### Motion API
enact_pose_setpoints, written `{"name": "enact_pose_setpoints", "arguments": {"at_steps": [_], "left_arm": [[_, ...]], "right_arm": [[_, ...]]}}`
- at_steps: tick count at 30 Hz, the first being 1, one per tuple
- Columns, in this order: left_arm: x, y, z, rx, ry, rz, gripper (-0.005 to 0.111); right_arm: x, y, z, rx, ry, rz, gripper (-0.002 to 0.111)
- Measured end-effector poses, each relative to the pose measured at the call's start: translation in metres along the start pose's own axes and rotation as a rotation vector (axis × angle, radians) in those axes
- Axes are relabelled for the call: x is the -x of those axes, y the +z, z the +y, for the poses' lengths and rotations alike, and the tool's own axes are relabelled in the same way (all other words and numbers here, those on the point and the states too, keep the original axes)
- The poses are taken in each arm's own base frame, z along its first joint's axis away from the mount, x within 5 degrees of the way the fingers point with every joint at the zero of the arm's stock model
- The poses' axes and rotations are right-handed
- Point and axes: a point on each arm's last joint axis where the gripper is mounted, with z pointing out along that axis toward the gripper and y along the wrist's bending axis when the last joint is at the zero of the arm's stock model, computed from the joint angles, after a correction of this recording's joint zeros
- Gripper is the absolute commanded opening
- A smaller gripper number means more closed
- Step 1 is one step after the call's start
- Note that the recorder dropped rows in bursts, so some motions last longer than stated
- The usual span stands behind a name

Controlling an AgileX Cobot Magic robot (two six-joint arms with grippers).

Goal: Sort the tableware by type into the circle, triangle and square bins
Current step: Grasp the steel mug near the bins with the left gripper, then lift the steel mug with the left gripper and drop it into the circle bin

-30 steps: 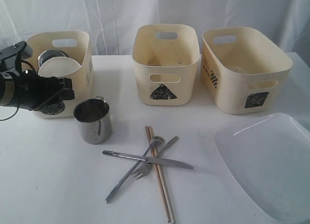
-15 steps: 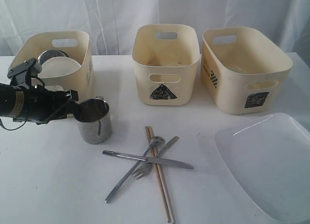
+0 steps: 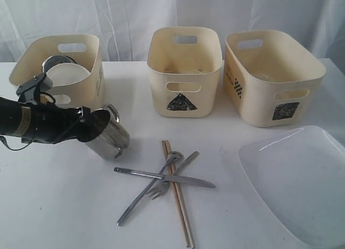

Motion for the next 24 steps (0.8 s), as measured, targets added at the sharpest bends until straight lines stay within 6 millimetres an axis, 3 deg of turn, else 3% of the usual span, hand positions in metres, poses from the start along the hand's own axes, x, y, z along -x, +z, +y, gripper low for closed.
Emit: {"name": "enact_pose_setpoints", "arguments": {"at_steps": [6,10,15,21,24], "left_arm": [[-0.006,-0.001,-0.012,-0.127,0.013,0.061,0.000],[0.000,-0.017,-0.028,-0.201,0.062,0.038,0.000],[0.050,-0.066,-0.049,-0.144,0.193,-0.223,0.000],[0.116,-0.131,-0.034,0.367,0.236,-0.671,0.000],[0.138,-0.143,-0.027,0.508,0.216,-0.758,0.000]], "right_arm": [[0.000,0.000,0.000,0.000,0.000,0.000,0.000],[0.000,0.000,0.000,0.000,0.000,0.000,0.000],[0.000,0.000,0.000,0.000,0.000,0.000,0.000],[0.000,0.000,0.000,0.000,0.000,0.000,0.000],[0.000,0.000,0.000,0.000,0.000,0.000,0.000]]}}
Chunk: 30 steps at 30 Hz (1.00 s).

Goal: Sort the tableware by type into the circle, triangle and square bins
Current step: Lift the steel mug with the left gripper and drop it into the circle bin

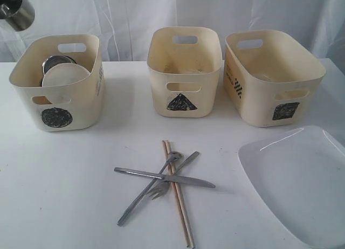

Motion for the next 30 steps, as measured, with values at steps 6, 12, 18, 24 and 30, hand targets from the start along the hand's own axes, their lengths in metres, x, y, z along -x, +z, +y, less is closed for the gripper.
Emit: {"name": "enact_pose_setpoints", "arguments": {"at_steps": [6,12,18,24,30], "left_arm": [[0.007,0.063,-0.020,-0.081,0.091,-0.011,0.000],[-0.026,0.118,-0.041,-0.256,0.095,0.070,0.000],[-0.049,0.131,-0.054,-0.383,0.083,0.127,0.020],[-0.051,0.132,-0.056,-0.407,0.081,0.134,0.055],[-0.052,0.129,-0.060,-0.456,0.053,0.152,0.050]], "right_arm": [[0.000,0.000,0.000,0.000,0.000,0.000,0.000],[0.000,0.000,0.000,0.000,0.000,0.000,0.000],[0.000,0.000,0.000,0.000,0.000,0.000,0.000],[0.000,0.000,0.000,0.000,0.002,0.000,0.000],[0.000,0.000,0.000,0.000,0.002,0.000,0.000]]}}
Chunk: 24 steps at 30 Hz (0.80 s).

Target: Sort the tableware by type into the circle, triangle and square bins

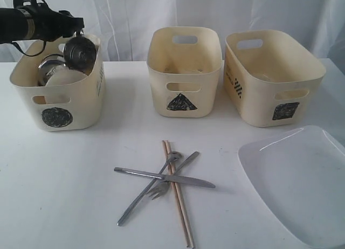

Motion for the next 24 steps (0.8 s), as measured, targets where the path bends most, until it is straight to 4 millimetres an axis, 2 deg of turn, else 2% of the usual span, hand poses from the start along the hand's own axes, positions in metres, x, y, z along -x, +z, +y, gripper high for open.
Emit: {"name": "enact_pose_setpoints", "arguments": {"at_steps": [1,2,3,4,5,6,7,8,9,10,11,13,15,17,18,20,22,24], "left_arm": [[0.001,-0.001,0.000,0.000,0.008,-0.001,0.046],[0.004,-0.004,-0.002,0.000,0.022,-0.005,0.033],[0.015,-0.012,-0.005,0.001,0.060,-0.022,0.026],[0.023,-0.019,-0.006,0.003,0.072,-0.041,0.006],[0.043,-0.038,-0.009,0.006,0.076,-0.093,0.000],[0.053,-0.048,-0.008,0.014,0.069,-0.118,0.000],[0.074,-0.073,-0.003,0.041,0.042,-0.182,0.000],[0.082,-0.083,0.001,0.061,0.018,-0.208,0.000],[0.097,-0.107,0.011,0.125,-0.036,-0.266,0.000],[0.101,-0.118,0.015,0.158,-0.052,-0.288,0.000],[0.101,-0.139,0.027,0.275,-0.068,-0.317,0.000],[0.084,-0.168,0.043,0.529,0.069,-0.283,0.000],[0.051,-0.194,0.051,0.754,0.390,-0.092,0.000],[0.015,-0.223,0.052,0.893,0.554,0.107,0.000],[-0.004,-0.240,0.050,0.931,0.525,0.188,0.000],[-0.022,-0.261,0.042,0.945,0.452,0.244,0.000],[-0.036,-0.278,0.032,0.907,0.386,0.271,0.000],[-0.042,-0.296,0.016,0.842,0.324,0.253,0.000]], "right_arm": [[0.000,0.000,0.000,0.000,0.000,0.000,0.000],[0.000,0.000,0.000,0.000,0.000,0.000,0.000],[0.000,0.000,0.000,0.000,0.000,0.000,0.000],[0.000,0.000,0.000,0.000,0.000,0.000,0.000],[0.000,0.000,0.000,0.000,0.000,0.000,0.000],[0.000,0.000,0.000,0.000,0.000,0.000,0.000],[0.000,0.000,0.000,0.000,0.000,0.000,0.000],[0.000,0.000,0.000,0.000,0.000,0.000,0.000],[0.000,0.000,0.000,0.000,0.000,0.000,0.000],[0.000,0.000,0.000,0.000,0.000,0.000,0.000],[0.000,0.000,0.000,0.000,0.000,0.000,0.000],[0.000,0.000,0.000,0.000,0.000,0.000,0.000],[0.000,0.000,0.000,0.000,0.000,0.000,0.000],[0.000,0.000,0.000,0.000,0.000,0.000,0.000],[0.000,0.000,0.000,0.000,0.000,0.000,0.000],[0.000,0.000,0.000,0.000,0.000,0.000,0.000],[0.000,0.000,0.000,0.000,0.000,0.000,0.000],[0.000,0.000,0.000,0.000,0.000,0.000,0.000]]}}
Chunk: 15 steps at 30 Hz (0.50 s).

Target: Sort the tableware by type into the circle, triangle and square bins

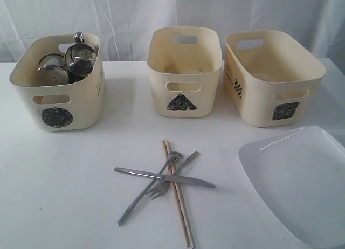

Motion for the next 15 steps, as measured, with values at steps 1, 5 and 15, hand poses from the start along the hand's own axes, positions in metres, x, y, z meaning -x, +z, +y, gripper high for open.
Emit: {"name": "enact_pose_setpoints", "arguments": {"at_steps": [1,5,15], "left_arm": [[-0.002,-0.010,0.000,-0.036,-0.020,-0.008,0.000],[-0.004,-0.054,0.004,-0.163,-0.074,-0.110,0.000],[-0.048,-0.062,-0.038,-0.456,-0.141,-0.184,0.000]], "right_arm": [[0.000,0.000,0.000,0.000,0.000,0.000,0.000],[0.000,0.000,0.000,0.000,0.000,0.000,0.000],[0.000,0.000,0.000,0.000,0.000,0.000,0.000]]}}
